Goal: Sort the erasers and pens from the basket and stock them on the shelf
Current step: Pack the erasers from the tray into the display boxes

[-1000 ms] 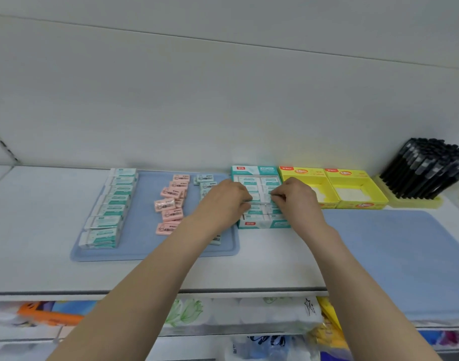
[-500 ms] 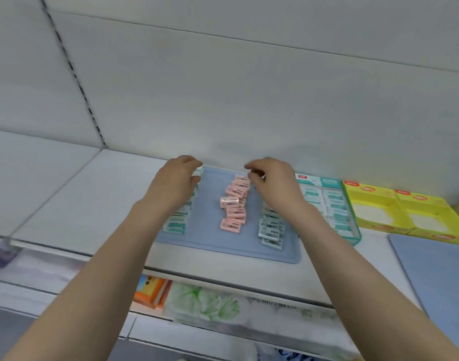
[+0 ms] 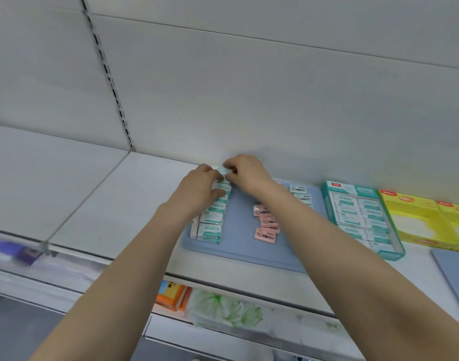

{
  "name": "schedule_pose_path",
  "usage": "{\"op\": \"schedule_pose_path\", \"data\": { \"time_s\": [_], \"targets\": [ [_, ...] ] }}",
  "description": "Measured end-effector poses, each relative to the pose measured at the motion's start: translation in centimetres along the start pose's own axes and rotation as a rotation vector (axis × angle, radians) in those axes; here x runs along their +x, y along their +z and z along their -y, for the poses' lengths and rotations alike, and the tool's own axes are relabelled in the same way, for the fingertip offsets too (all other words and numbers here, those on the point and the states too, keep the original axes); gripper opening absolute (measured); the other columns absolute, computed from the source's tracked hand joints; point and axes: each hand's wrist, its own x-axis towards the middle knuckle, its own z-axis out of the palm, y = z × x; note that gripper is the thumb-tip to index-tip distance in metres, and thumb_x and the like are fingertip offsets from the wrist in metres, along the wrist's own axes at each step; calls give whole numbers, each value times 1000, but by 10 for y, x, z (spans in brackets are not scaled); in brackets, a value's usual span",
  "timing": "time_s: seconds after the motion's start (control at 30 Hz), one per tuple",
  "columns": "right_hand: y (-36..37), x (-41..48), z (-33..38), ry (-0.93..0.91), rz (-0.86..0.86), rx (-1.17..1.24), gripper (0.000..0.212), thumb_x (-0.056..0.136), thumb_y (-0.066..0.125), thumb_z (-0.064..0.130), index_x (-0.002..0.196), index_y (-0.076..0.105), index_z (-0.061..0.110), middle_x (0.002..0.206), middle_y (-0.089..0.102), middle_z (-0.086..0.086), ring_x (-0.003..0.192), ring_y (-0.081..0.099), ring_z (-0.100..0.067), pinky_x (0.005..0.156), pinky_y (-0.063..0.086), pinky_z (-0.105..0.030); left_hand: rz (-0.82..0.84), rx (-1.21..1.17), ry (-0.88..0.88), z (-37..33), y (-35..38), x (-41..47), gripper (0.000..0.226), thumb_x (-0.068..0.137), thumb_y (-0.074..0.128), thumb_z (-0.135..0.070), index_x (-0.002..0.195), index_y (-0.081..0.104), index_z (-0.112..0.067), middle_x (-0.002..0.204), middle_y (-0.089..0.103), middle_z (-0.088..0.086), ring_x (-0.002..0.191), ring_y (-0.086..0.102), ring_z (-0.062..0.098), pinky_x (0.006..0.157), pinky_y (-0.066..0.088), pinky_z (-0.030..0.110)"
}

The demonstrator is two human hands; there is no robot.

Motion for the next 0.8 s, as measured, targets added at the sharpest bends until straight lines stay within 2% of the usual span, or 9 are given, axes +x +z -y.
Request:
{"op": "schedule_pose_path", "data": {
  "time_s": [0.1,0.3,0.43,0.6,0.7,0.8],
  "targets": [
    [-1,0,-1,56,-36,53,24,84,65,15,106,73,10,100,67,-12,94,62,-28,74,44,-30,-26,-16,7,2,-1,1,37,87,67,-34,119,61,-17,122,54,7,109,55,25,87,39,31],
    [-18,-20,-17,199,-284,257,21,89,61,20,106,72,14,97,70,-4,89,60,-20,72,39,-25,-22,16,31,2,0,15,37,95,56,-28,129,60,-12,127,53,14,115,52,33,96,39,33],
    [-35,-48,-36,253,-398,381,18,91,62,21,105,72,15,91,65,2,80,58,-15,72,40,-23,73,36,16,-8,-5,26,30,94,57,-27,122,59,-15,123,56,10,112,54,28,86,38,30],
    [-50,-100,-69,276,-583,672,20,88,64,12,103,69,25,82,66,6,75,63,-14,74,58,-38,-12,8,29,-27,-10,26,14,89,65,-28,97,59,-18,101,66,3,93,58,24,76,46,35],
    [-63,-137,-93,311,-682,736,22,89,63,9,105,66,24,77,64,1,69,59,-12,63,54,-31,-117,-62,83,-56,-6,22,13,88,66,-31,96,63,-22,97,69,0,91,61,23,77,48,36],
    [-75,-172,-122,417,-696,707,17,87,65,9,95,67,24,76,66,1,65,57,-12,61,51,-33,-134,-197,175,-96,2,17,16,87,68,-27,102,67,-22,99,71,-1,95,63,20,82,48,35]
  ]
}}
